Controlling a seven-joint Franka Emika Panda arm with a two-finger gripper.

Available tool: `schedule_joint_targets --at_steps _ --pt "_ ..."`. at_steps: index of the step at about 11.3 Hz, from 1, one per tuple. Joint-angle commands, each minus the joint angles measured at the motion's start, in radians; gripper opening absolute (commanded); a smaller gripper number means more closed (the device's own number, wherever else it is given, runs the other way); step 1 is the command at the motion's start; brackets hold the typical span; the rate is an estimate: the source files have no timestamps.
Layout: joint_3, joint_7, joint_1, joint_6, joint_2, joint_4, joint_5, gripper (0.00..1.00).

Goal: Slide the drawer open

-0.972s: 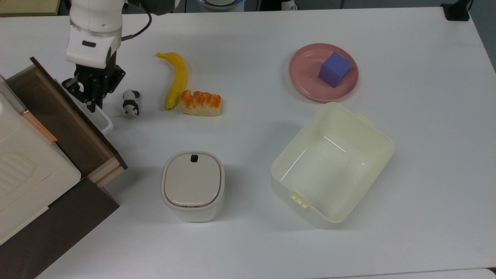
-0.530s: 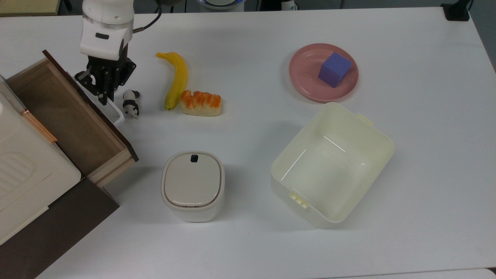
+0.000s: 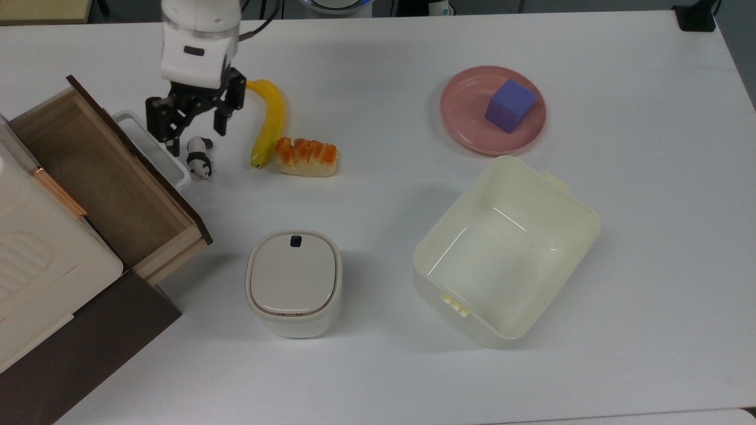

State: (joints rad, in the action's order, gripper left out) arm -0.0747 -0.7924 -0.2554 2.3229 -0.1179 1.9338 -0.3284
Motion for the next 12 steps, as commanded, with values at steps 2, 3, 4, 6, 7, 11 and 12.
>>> schedule_joint_targets --at_steps 2,3,4,6,7,11,12 --pt "-0.085 0.321 0.062 -0.132 0.023 -0.044 0.063 1.0" --pt "-0.085 0.396 0.092 -0.178 0.021 -0.061 0.09 1.0" --pt "-0.085 0.457 0.12 -0.218 0.021 -0.085 0.135 1.0" --pt "-0.085 0.604 0.133 -0.328 0.024 -0.134 0.282 1.0" --pt "-0.085 0.696 0.134 -0.402 0.024 -0.171 0.305 1.0" --pt "-0.074 0.86 0.134 -0.551 0.081 -0.216 0.296 1.0" --pt "-0.074 0.855 0.139 -0.559 0.09 -0.216 0.273 1.0"
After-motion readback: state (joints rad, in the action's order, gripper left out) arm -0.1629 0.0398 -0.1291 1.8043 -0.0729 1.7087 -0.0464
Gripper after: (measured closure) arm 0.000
